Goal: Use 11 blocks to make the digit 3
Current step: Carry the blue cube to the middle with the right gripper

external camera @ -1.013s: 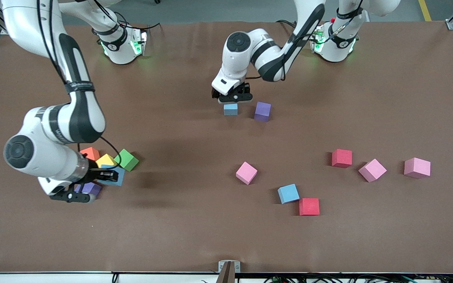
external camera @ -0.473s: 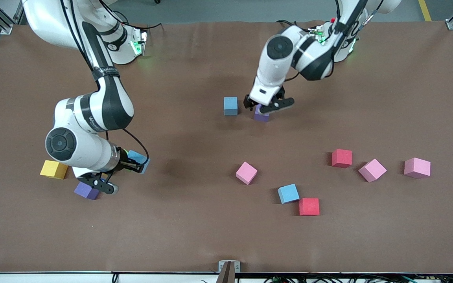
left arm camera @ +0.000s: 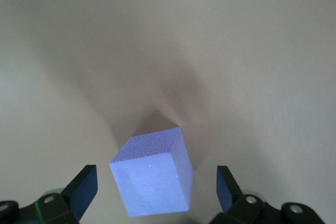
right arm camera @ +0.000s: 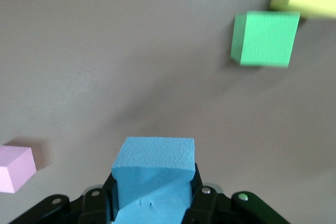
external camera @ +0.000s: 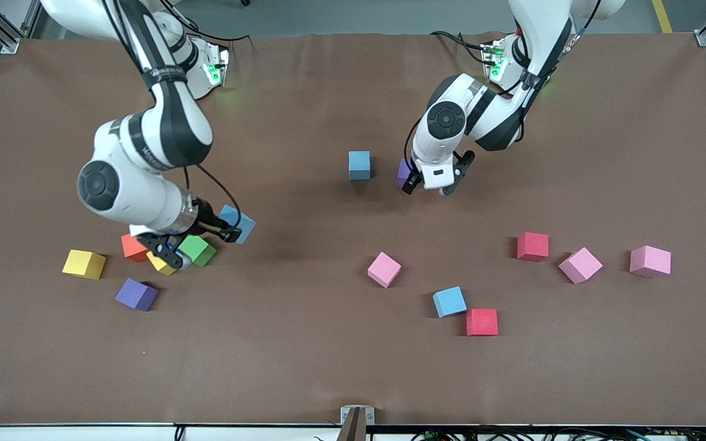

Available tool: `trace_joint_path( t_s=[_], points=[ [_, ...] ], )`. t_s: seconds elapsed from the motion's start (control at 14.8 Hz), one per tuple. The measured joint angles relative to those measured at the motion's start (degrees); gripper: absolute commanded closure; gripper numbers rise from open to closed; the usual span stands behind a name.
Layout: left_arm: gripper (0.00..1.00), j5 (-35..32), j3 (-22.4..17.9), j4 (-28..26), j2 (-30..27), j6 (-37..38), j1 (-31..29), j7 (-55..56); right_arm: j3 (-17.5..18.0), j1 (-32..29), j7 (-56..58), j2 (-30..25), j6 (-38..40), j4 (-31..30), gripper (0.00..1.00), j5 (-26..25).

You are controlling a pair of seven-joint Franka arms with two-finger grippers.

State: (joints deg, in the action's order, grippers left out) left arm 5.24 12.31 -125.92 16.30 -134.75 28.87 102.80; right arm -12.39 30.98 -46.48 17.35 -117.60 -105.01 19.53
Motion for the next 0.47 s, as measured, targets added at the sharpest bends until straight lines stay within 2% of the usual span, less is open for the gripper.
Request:
trace_joint_path(
  t_s=[0.2,0.47],
  points=[
    [0.0,0.0,0.4,-0.3,0.2,0.0,0.9,13.4,0.1,6.3,-10.9,-1.3,-6.3,-6.1,0.86,0.0],
    [0.0,0.0,0.6,-0.6,2.1,0.0,2.8,20.0,0.2,12.2,-24.0,-1.2,-12.5,-9.8,0.85,0.0]
  ],
)
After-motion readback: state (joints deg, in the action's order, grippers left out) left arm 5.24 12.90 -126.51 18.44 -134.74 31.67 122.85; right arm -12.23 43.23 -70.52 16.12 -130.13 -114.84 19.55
